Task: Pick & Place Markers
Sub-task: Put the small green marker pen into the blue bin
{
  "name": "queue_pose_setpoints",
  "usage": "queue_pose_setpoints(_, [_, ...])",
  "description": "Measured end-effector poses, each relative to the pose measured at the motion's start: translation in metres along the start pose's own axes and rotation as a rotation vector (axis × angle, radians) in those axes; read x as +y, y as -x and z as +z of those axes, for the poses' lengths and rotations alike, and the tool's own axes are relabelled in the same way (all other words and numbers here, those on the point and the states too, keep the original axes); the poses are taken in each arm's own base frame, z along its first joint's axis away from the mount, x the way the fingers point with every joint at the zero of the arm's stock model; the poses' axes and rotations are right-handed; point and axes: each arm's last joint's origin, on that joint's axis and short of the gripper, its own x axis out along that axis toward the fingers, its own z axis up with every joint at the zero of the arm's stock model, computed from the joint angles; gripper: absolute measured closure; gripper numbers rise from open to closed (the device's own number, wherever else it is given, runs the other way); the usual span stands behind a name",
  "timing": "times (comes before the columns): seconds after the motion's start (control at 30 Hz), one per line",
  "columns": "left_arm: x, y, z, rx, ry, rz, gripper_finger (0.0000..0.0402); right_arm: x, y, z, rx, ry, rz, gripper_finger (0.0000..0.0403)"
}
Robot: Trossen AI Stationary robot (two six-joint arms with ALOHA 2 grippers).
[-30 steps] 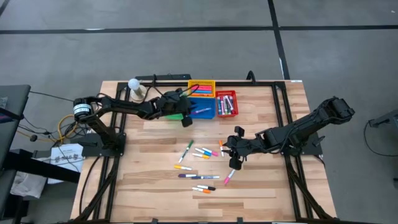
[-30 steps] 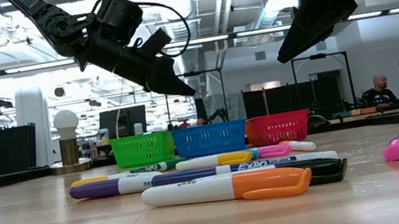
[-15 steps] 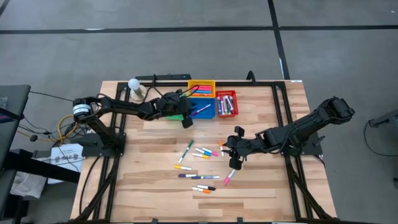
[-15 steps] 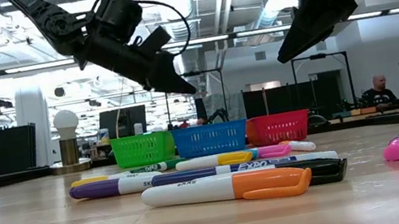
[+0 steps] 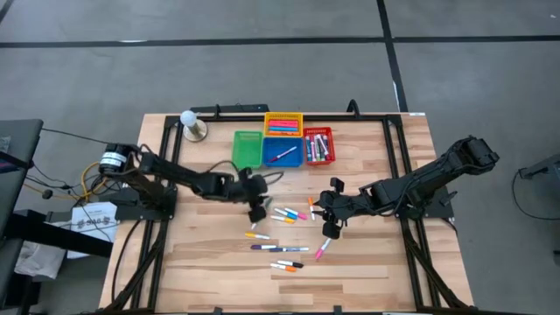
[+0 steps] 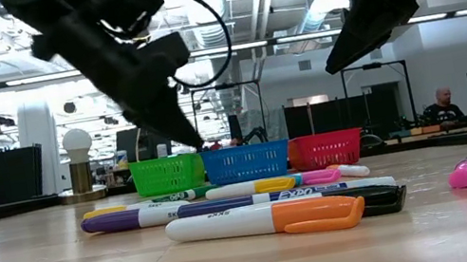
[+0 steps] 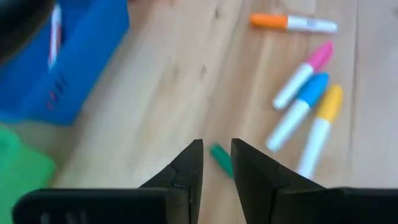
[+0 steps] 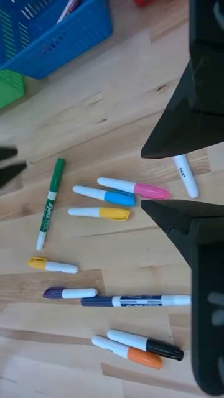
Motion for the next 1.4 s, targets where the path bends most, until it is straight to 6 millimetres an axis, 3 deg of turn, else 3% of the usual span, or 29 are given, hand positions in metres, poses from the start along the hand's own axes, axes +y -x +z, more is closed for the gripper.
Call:
queue_pose_setpoints(0.3, [-0.031, 0.011, -0.012, 0.023, 0.147, -0.027, 0.0315, 0.0, 0.0, 0.0, -0.001, -0.001, 0.0, 0.0296])
queue_pose_setpoints(0.53, [-0.045, 0.017, -0.017, 0.003, 0.119, -0.026, 0.0283, 0.0, 0.0, 0.0, -0.001, -0.002, 0.0, 0.0296])
queue_pose_setpoints(0.87, [-0.037, 0.012, -0.047, 0.022, 0.263, 0.028, 0.0228, 0.0, 0.0, 0.0, -0.001, -0.003, 0.0, 0.0296])
queue_pose_setpoints(1.4, [-0.042, 0.006, -0.049, -0.047, 0.31, -0.018, 0.0229, 0.0, 0.0, 0.001, -0.007, -0.005, 0.003, 0.0296])
